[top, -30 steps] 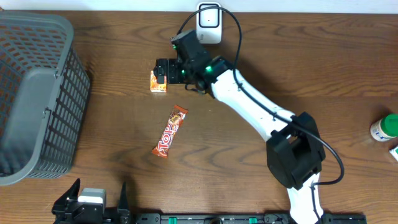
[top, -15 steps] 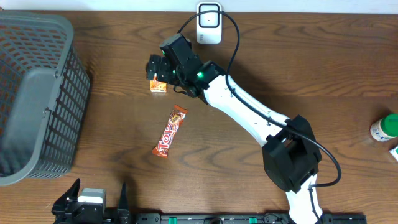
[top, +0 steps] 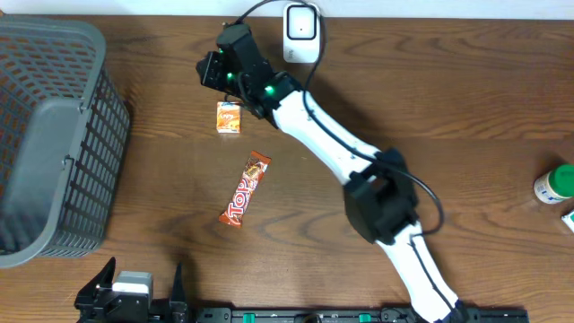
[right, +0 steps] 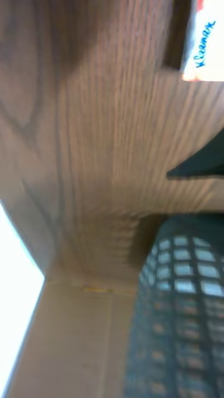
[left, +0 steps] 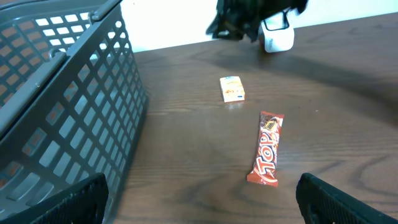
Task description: Scan the item barcode
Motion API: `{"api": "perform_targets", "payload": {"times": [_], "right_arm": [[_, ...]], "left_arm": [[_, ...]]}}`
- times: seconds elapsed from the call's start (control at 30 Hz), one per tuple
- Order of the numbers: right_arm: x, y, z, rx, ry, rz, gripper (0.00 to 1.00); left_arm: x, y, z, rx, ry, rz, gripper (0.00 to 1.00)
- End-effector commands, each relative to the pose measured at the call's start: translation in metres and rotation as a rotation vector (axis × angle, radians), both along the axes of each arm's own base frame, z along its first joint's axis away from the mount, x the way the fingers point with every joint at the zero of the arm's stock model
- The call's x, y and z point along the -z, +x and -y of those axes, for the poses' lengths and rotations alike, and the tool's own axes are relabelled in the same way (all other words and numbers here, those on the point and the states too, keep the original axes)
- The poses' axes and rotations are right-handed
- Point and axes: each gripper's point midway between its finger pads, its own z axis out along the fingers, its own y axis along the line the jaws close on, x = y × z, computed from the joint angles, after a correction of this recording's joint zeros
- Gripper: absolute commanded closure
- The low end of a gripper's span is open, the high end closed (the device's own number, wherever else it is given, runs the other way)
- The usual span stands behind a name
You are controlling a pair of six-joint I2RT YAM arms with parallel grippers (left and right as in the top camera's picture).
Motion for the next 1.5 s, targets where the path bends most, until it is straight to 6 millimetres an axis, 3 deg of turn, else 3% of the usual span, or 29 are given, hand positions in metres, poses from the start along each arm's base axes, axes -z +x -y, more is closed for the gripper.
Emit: {"api": "perform_targets", "payload": {"times": [0.0, 0.37, 0.63, 0.8, 1.07, 1.27, 1.47], "right_arm": [[0.021, 0.012, -0.006, 0.007, -0.008, -0.004, 0.97], [0.063, 0.019, -0.003, 0.078, -0.083, -0.012, 0.99], [0.107, 0.012, 0.003, 0.074, -0.146, -0.079, 0.99], [0.136, 0.001, 0.005, 0.036, -0.184, -0.141, 0.99], [0.164, -0.025, 0.031, -0.033, -0.361, -0.231, 0.99], [0.160, -0.039, 0.083, 0.031, -0.541, -0.326, 0.99], [0.117, -0.044, 0.143, 0.180, -0.765, -0.304, 0.99]], "left_arm": [[-0.002, -0.001, -0.001, -0.005, 0.006, 0.009, 0.04], [-0.002, -0.001, -0.001, -0.005, 0.006, 0.009, 0.04], [-0.002, -0.001, -0.001, -0.005, 0.006, 0.009, 0.04], [-0.002, -0.001, -0.001, -0.005, 0.006, 0.009, 0.04], [-0.002, -0.001, -0.001, -0.005, 0.006, 0.009, 0.04], [-0.002, -0.001, -0.001, -0.005, 0.006, 0.009, 0.04], [-0.002, -0.001, -0.001, -0.005, 0.006, 0.009, 0.04]]}}
